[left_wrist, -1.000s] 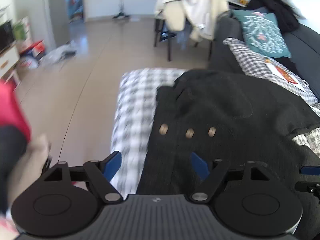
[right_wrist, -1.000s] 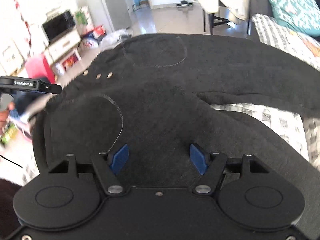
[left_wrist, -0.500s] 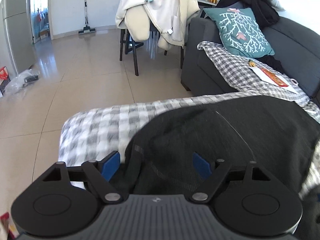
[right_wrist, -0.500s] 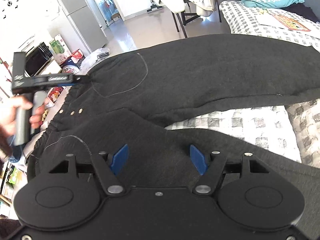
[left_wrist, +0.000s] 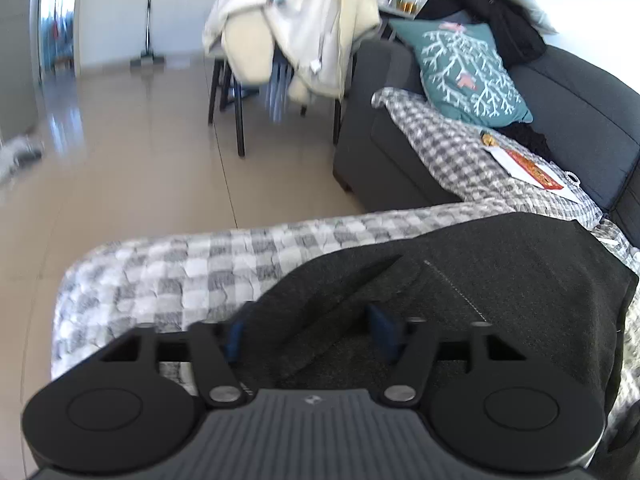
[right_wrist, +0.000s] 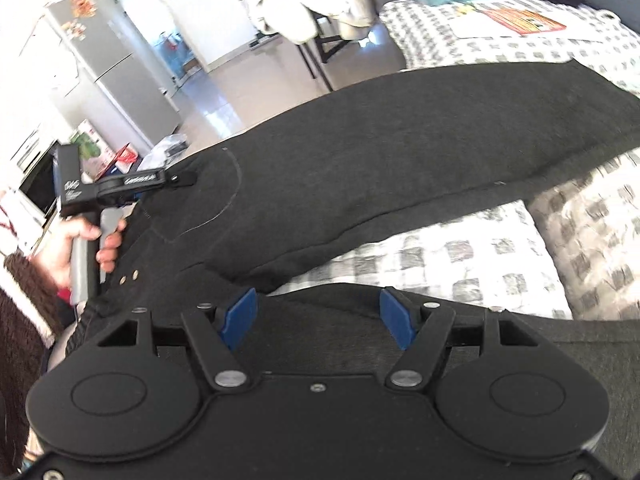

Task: Fold clothes

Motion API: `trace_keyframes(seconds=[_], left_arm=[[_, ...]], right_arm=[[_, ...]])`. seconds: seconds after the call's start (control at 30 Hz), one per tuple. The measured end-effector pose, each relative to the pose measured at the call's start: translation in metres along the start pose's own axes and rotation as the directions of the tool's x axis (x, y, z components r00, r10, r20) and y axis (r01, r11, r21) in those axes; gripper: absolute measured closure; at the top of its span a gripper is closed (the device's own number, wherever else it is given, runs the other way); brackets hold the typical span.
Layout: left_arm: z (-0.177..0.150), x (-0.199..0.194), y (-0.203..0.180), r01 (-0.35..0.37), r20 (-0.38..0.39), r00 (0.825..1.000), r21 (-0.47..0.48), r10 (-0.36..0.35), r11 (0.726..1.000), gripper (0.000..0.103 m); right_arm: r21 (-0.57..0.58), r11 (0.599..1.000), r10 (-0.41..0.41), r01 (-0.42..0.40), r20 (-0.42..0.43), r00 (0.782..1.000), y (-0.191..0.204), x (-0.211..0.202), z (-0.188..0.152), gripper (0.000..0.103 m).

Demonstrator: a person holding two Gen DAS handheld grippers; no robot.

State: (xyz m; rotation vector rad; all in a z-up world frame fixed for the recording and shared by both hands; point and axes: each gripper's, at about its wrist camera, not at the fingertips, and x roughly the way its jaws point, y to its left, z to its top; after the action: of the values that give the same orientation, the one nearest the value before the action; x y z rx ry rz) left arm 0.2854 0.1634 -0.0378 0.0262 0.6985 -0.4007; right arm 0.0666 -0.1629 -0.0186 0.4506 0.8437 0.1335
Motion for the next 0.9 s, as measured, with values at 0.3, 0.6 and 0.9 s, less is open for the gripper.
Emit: trace_keyframes(seconds=[0.3, 0.6, 0.9], left_arm=[[-0.019, -0.074, -0.041, -0.020, 0.249, 0.969, 0.105, -0.007, 0.994, 0.091], [-0.061, -0.157, -0.107, 0.039, 0.355, 0.925, 0.272, -0.138, 0.961, 0.091], [-0.132, -0.200, -0.147, 0.146, 0.234, 0.943, 0.352, -0.238, 0.924, 0.091]], right_arm=[[0.081, 0.995, -0.057, 0.052, 0.057, 0.997, -0.012, 0.001, 0.006, 0.033], [0.144, 0.989, 0.006, -0.026, 0.140, 0.990, -0.017, -0.004, 0.015, 0.033], [0.179, 0.965, 0.156, -0.195, 0.211, 0.965, -0.017, -0.009, 0.023, 0.033]])
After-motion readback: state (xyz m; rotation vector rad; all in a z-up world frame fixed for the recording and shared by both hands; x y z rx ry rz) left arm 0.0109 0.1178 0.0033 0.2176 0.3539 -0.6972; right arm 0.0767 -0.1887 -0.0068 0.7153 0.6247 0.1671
